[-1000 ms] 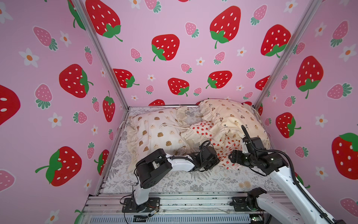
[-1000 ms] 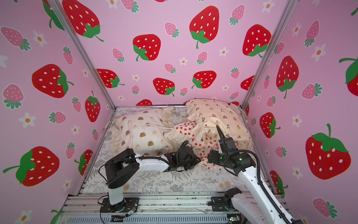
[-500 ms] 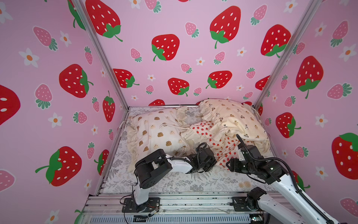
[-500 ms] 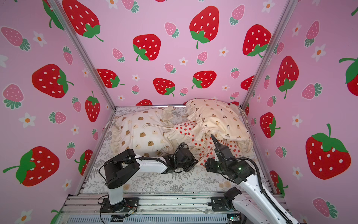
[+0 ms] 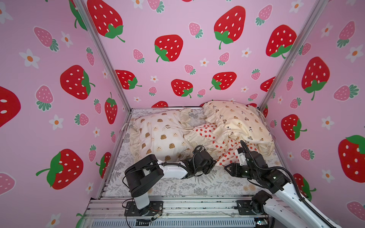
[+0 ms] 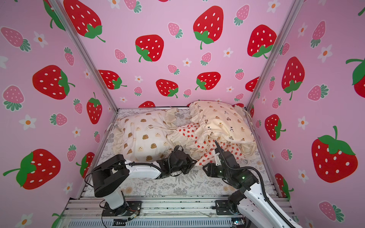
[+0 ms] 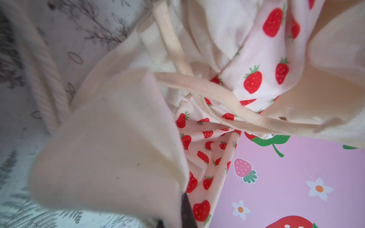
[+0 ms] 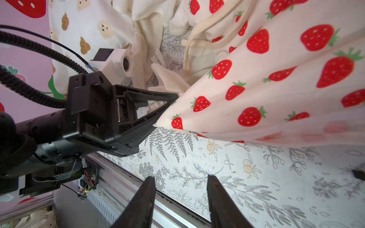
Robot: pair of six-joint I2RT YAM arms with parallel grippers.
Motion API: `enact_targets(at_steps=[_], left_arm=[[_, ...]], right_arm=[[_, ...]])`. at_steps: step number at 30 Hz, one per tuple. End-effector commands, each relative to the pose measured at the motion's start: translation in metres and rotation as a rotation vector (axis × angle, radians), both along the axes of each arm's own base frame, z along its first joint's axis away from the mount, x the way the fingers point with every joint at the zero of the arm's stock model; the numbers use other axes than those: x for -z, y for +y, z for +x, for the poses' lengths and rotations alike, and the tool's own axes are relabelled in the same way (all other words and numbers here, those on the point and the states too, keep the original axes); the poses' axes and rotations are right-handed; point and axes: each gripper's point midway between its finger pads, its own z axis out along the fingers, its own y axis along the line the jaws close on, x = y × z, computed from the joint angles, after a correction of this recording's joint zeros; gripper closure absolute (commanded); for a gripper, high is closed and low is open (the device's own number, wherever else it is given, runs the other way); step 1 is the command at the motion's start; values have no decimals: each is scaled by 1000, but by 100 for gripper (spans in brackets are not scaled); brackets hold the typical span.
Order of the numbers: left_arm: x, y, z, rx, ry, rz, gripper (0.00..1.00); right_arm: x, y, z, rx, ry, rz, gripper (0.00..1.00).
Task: Zip up pillowcases
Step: Pick up the pillowcase from the center of the board.
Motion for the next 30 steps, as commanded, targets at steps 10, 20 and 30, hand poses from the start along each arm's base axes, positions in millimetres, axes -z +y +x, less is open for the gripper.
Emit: enact_targets(at_steps=[10,20,30], left_arm=[[-13,13,-2,-34,45,-55,100],[-16,13,0,-37,42,-68,100],[-21,9,0,-23,40,-72,100]], right_arm=[[5,21,14,-55,-96,87,55],[13,26,20,-71,-125,88,49],[20,31,27,-100,-167,83,49]])
